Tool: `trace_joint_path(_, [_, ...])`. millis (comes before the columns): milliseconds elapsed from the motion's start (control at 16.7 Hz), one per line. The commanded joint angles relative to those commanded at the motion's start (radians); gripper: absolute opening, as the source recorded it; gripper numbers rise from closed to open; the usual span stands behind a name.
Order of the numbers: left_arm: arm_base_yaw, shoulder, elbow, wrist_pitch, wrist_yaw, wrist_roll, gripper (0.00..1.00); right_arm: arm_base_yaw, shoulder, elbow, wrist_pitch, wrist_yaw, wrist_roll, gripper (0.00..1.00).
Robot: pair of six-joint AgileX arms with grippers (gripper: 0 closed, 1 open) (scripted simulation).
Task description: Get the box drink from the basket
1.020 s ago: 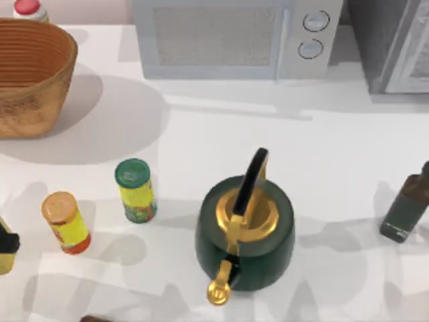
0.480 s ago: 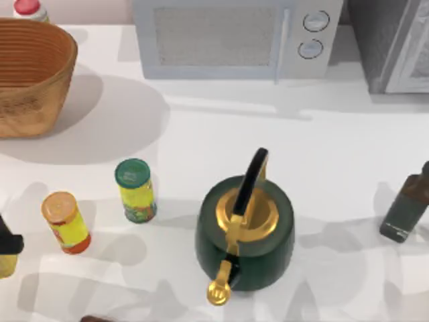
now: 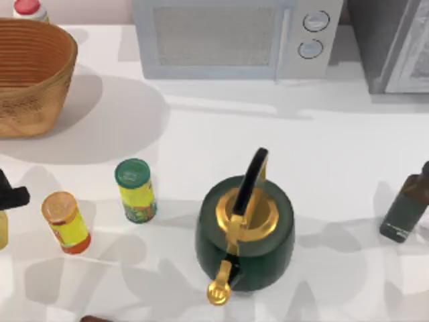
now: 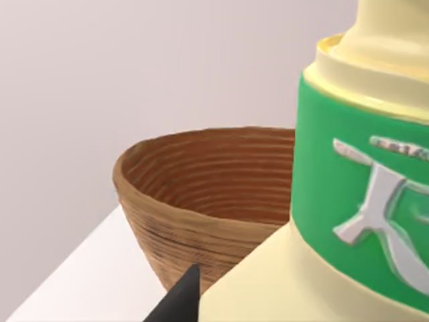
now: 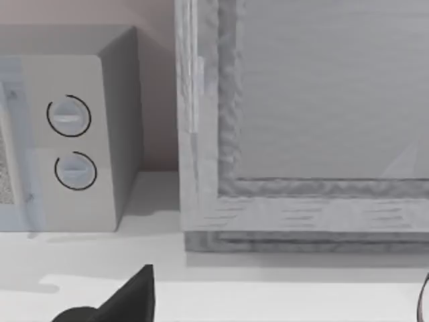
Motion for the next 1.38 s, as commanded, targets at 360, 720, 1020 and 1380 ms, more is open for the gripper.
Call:
trace_joint_path(360, [-0.216, 0.362, 0.067, 0.33, -0.47, 0.022, 0.0, 0.0, 0.0, 0.0, 0.0, 0.0, 0.0, 1.0])
trace_joint_path(720, [-0.312, 0.52, 0.097, 0.479, -0.659, 0.03, 0.0, 0.0, 0.0, 0.0, 0.0, 0.0, 0.0, 1.0])
trace_joint_path(1020, [-0.306, 0.52, 0.092, 0.478, -0.656, 0.032, 0.0, 0.0, 0.0, 0.0, 0.0, 0.0, 0.0, 1.0])
trace_joint_path(1380, [-0.214, 0.74, 0.073, 0.706, -0.566, 0.022, 0.0, 0.0, 0.0, 0.0, 0.0, 0.0, 0.0, 1.0])
